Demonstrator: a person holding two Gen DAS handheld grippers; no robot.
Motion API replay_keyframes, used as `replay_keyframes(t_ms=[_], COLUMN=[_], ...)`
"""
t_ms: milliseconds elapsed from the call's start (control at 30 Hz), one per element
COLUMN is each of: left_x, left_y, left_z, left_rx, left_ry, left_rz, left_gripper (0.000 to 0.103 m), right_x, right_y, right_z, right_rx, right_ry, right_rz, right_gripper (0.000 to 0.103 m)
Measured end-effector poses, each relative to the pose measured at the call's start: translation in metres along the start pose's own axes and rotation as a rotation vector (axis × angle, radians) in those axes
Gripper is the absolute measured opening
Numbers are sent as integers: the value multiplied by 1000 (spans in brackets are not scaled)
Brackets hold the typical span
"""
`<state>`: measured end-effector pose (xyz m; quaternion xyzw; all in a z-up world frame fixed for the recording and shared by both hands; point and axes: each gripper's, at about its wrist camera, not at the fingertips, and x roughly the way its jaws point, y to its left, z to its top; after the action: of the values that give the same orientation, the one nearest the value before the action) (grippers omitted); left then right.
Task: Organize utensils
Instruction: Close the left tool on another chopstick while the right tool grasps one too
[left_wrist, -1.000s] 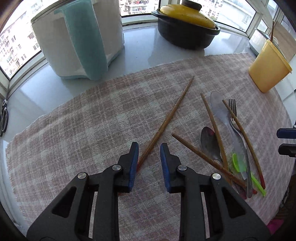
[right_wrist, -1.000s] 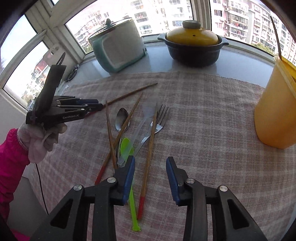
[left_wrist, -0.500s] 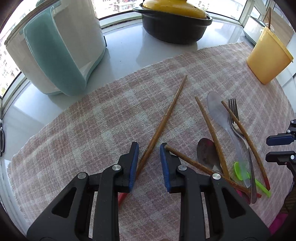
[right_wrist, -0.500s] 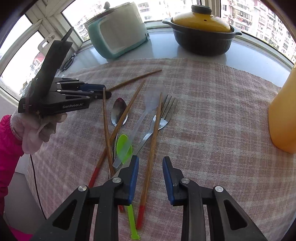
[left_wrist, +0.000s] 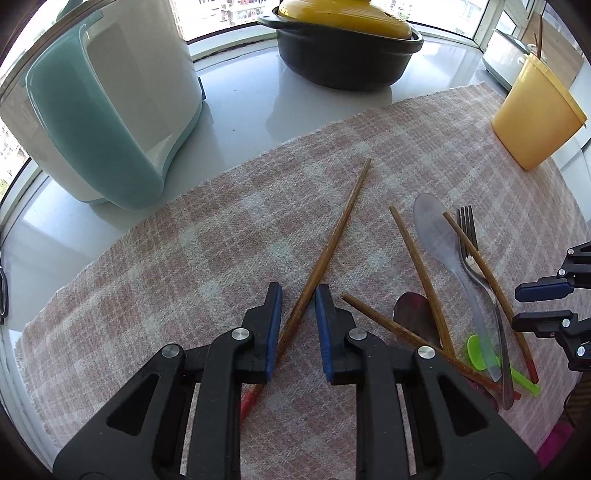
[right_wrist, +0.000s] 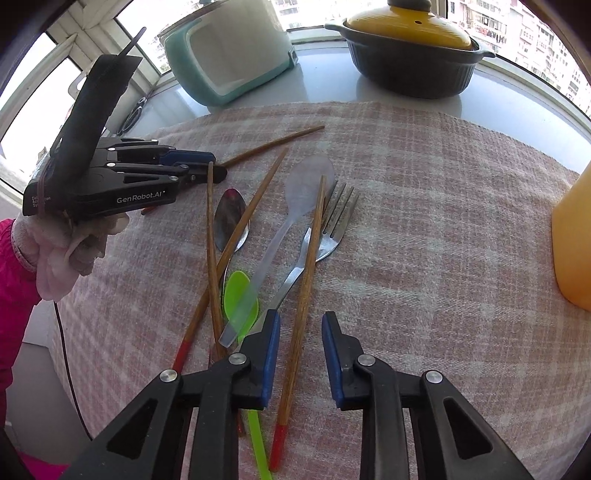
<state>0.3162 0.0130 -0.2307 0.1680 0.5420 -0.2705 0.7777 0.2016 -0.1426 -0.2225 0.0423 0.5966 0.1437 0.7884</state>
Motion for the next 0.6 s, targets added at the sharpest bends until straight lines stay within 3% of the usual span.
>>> replay_keyframes(t_ms=[300, 467, 600], left_x=[-3, -7, -13], left_y=[6, 16, 22], left_z=[-4, -15, -28], left_rx=[-28, -71, -119], left_ry=[-7, -17, -26], left_rz=[18, 13, -7], left_gripper=[6, 4, 4], right_x=[20, 26, 30], right_y=[10, 10, 13], right_z=[5, 10, 15], right_rx=[-30, -34, -41], right_ry=[53, 64, 73], right_rz=[-52, -76, -86], right_gripper=[19, 7, 5])
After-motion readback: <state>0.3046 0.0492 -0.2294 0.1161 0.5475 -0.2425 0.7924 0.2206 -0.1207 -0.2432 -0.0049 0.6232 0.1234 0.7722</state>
